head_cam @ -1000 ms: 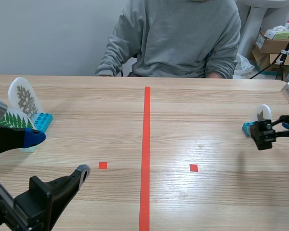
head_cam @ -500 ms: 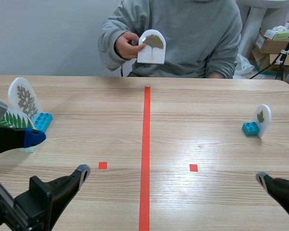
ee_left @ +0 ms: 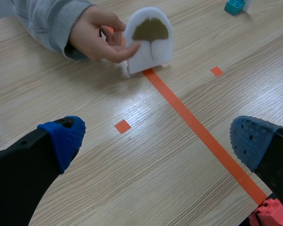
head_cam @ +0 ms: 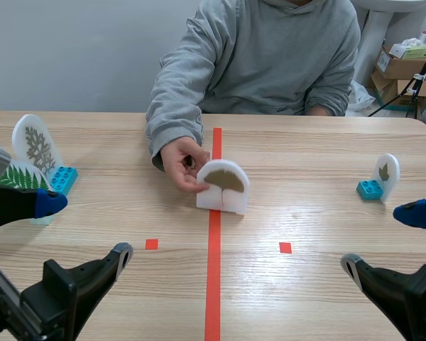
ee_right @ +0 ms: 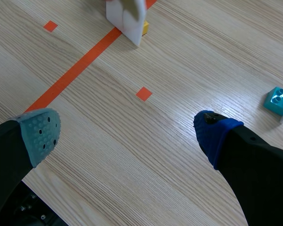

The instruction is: Do the leaf sorting experiment

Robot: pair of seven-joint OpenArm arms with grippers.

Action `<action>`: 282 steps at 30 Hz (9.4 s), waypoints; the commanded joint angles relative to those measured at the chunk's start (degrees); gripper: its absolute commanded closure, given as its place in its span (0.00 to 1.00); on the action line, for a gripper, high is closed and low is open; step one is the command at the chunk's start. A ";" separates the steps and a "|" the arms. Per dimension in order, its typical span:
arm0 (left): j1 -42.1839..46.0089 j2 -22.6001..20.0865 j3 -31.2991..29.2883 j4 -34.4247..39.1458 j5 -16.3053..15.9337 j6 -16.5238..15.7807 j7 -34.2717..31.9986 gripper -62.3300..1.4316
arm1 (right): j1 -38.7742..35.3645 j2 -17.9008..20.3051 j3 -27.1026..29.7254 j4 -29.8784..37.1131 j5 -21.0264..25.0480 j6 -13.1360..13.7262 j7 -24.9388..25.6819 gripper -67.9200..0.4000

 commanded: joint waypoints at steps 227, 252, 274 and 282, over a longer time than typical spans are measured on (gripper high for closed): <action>-0.17 0.44 -0.37 -0.13 -0.66 -0.11 3.52 0.00 | 57.61 2.54 -18.16 -62.29 -5.88 -14.53 1.46 0.05; -0.17 0.44 -0.37 -0.13 -0.63 -0.11 3.54 0.00 | 15.63 2.84 3.91 -20.41 4.44 2.67 -1.73 0.05; -0.17 0.44 -0.37 -0.13 -1.49 -0.15 3.15 0.00 | 9.22 -1.73 3.80 -2.14 11.32 5.60 -9.01 0.05; -0.17 0.44 -0.37 -0.13 -1.46 -0.15 3.17 0.00 | 9.25 -1.73 3.80 -2.14 12.35 5.60 -8.98 0.05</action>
